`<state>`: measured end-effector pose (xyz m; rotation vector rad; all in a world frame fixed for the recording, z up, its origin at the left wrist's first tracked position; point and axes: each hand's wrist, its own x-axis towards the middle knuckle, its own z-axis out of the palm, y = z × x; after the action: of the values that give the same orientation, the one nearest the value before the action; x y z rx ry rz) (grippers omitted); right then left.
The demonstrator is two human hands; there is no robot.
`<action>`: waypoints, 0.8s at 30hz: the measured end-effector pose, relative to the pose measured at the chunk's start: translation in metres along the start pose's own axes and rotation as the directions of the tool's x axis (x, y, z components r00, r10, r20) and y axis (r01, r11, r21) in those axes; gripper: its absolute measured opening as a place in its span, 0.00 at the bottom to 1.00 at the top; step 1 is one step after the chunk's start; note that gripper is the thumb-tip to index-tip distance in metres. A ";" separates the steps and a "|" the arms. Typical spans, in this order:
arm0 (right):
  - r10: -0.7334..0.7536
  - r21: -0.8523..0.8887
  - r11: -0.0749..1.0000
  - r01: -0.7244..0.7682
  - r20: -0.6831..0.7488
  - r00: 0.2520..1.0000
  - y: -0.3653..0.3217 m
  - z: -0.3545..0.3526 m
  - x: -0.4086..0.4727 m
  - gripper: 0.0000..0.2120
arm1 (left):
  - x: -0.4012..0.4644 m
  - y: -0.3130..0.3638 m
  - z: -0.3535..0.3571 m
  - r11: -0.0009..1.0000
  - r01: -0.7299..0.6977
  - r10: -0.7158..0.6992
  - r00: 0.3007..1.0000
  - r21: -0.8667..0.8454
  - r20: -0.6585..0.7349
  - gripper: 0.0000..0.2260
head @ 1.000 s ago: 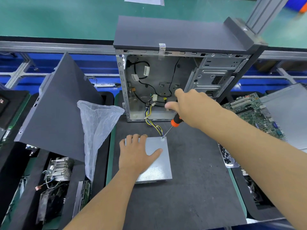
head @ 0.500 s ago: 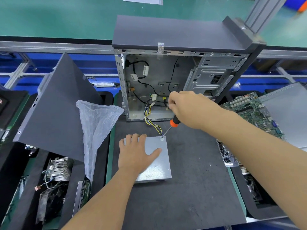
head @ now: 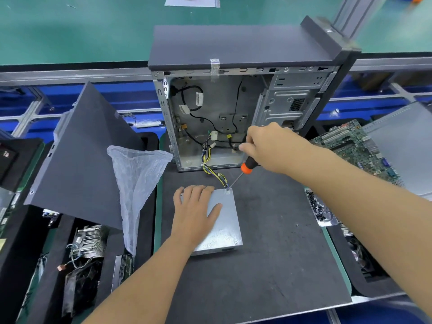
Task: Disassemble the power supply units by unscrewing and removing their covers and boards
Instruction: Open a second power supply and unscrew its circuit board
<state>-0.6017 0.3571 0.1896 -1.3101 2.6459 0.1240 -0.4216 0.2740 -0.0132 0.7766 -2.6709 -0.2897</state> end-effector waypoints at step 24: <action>-0.237 0.161 0.962 0.219 0.105 0.966 0.007 -0.007 0.010 0.22 | 0.034 0.024 0.024 0.982 0.170 -0.158 0.978 -0.082 0.135 0.23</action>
<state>-0.6146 0.3523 0.1943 -1.4927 2.3334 -0.0232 -0.4693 0.2774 -0.0191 0.9811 -2.6919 -0.5188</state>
